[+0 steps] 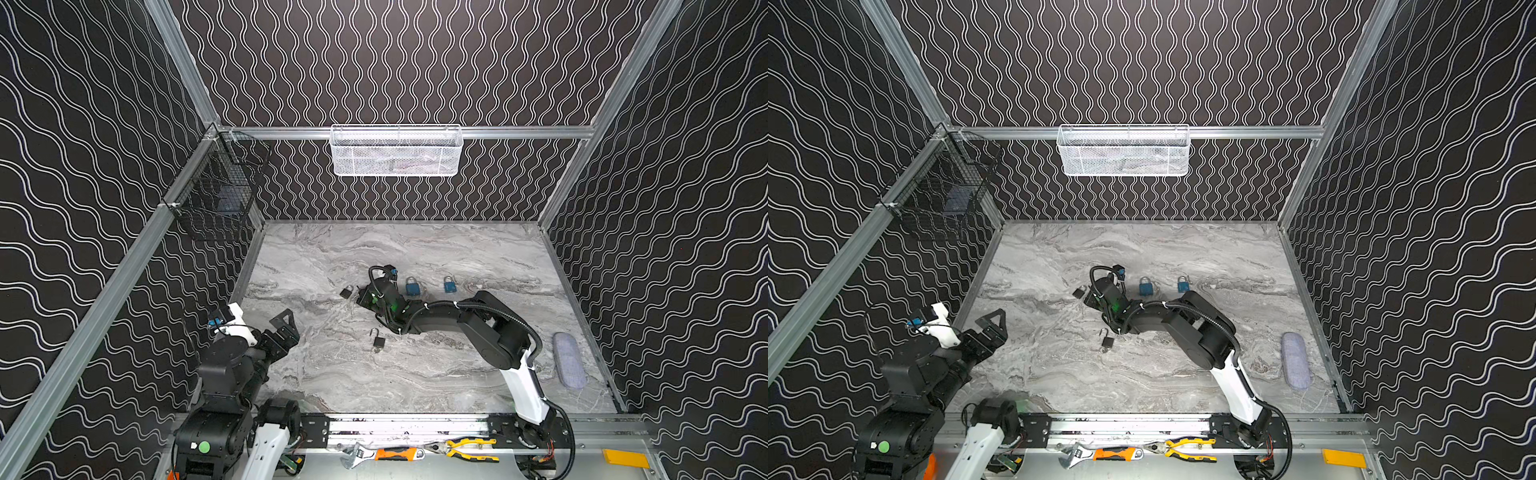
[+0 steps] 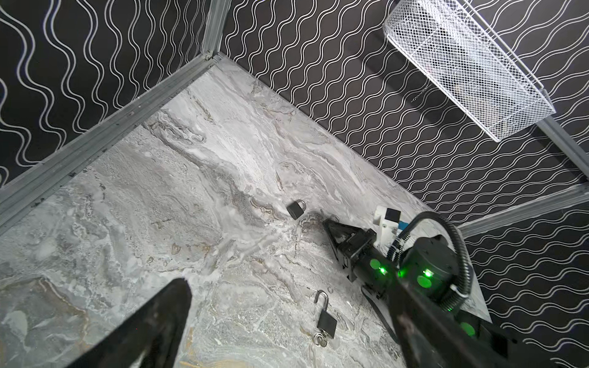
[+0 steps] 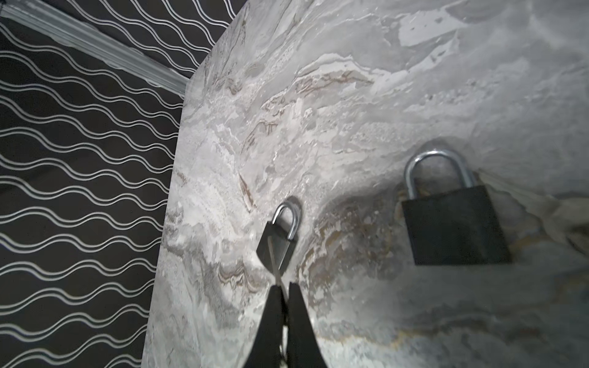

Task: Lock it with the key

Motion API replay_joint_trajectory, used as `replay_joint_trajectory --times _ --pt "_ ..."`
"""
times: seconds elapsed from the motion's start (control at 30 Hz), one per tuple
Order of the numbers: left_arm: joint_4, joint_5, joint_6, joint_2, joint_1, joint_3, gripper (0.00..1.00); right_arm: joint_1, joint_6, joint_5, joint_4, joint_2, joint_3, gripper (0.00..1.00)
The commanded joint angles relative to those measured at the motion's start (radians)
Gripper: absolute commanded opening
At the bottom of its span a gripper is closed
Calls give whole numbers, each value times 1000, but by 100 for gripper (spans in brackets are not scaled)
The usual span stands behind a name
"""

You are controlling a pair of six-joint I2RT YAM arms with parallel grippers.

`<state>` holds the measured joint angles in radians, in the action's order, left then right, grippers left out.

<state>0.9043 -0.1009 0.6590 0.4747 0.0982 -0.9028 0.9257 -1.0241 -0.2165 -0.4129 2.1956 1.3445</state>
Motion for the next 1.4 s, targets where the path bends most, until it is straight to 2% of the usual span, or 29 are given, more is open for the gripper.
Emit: replay_joint_trajectory --times 0.0,0.57,0.9,1.37 --pt "-1 27 13 7 -2 -7 99 2 -49 -29 10 28 35 5" --pt "48 39 -2 6 -1 -92 99 2 -113 -58 146 126 164 5" --pt "86 40 -9 8 -2 -156 99 8 -131 -42 168 166 210 6" --pt "96 58 -19 -3 -2 -161 99 12 -140 -13 165 213 265 11"
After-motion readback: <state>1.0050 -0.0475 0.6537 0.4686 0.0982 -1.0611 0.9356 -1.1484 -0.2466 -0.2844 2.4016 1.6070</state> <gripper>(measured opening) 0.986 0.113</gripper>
